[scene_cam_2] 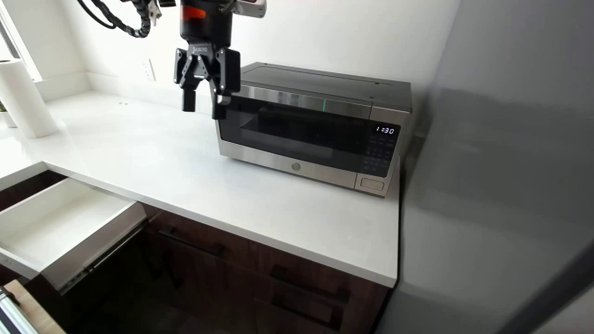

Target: Close the microwave door

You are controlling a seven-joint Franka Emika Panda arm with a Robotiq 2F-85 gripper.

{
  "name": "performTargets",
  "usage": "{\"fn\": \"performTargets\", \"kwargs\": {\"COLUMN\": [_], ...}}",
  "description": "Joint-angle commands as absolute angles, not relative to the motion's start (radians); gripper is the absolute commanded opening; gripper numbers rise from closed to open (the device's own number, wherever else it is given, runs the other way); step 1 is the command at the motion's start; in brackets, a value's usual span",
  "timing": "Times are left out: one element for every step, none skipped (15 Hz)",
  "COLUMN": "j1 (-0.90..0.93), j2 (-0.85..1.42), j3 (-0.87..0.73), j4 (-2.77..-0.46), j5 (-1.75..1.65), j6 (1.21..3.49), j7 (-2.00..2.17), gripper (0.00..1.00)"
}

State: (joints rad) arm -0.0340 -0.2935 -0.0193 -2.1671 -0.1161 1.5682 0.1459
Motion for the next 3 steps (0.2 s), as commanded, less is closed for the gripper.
{"fn": "performTargets", "kwargs": {"j1": [-0.037, -0.037, -0.038], "j2": [-0.290, -0.288, -0.285], "j3": [-0.016, -0.016, -0.017], "j4": [-2.160, -2.157, -2.156], "j5": [-0.101, -0.095, -0.093], "j6": [1.562, 1.562, 1.562], "j7": [0.145, 0.145, 0.145], "gripper": [1.00, 1.00, 1.00]}}
